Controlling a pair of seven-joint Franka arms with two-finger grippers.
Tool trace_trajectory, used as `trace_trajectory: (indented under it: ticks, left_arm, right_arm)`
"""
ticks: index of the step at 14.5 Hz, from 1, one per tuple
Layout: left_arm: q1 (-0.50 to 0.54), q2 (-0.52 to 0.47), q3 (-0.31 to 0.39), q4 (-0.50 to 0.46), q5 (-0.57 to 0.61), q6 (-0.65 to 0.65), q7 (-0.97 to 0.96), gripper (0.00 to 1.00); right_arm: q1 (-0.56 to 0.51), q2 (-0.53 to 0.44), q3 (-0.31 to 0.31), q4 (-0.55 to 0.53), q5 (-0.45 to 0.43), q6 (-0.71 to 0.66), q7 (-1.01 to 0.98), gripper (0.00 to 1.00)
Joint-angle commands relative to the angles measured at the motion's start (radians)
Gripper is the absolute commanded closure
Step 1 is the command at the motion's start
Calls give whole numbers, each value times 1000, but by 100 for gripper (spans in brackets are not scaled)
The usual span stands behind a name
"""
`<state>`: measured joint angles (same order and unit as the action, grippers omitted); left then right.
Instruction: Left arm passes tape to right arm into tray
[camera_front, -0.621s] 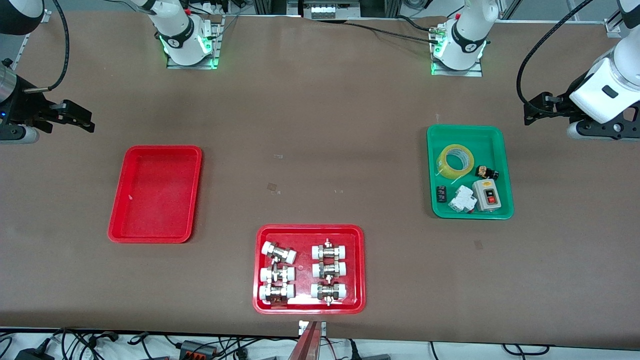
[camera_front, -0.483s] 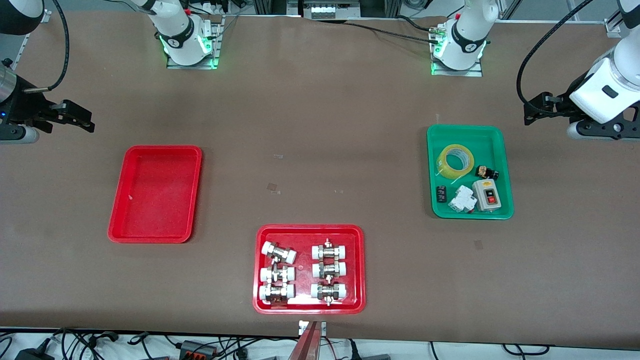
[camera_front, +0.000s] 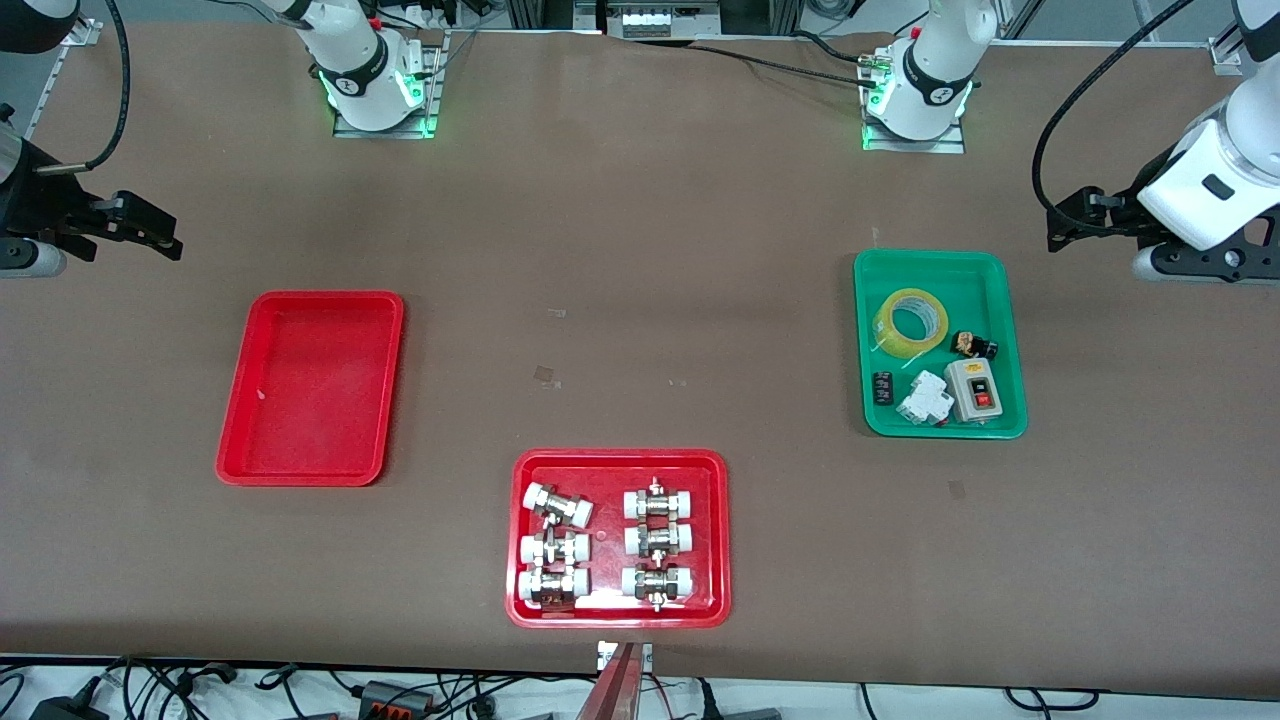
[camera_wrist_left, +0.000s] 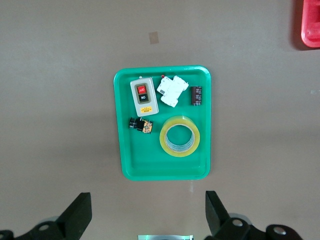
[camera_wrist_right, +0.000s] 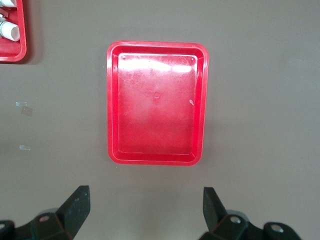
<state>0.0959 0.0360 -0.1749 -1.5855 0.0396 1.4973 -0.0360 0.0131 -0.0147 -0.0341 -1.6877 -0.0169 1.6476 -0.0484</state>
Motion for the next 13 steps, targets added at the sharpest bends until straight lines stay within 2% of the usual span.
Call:
trace_trajectory:
  ticks: [1,4,6,10,12,13]
  left_arm:
    - [7,31,-3,9,5,-9,4,0]
    - [39,58,5,-52,6,26,7,0]
    - [50,71,6,-157,6,113,7,0]
    - [56,157,-2,-491,6,496,5,0]
    - [54,182,-2,-577,8,599,5,0]
    - [54,211,-2,-580,6,622,5,0]
  right_arm:
    - [-7,-5,8,5,2,-6,-5,0]
    - [-5,-2,10,6,2,6,-2,0]
    - [-5,5,11,9,2,17,-5,0]
    - [-4,25,13,26,5,17,-14,0]
    - [-4,28,13,26,5,21,-14,0]
    - [-5,28,13,26,6,23,-14,0]
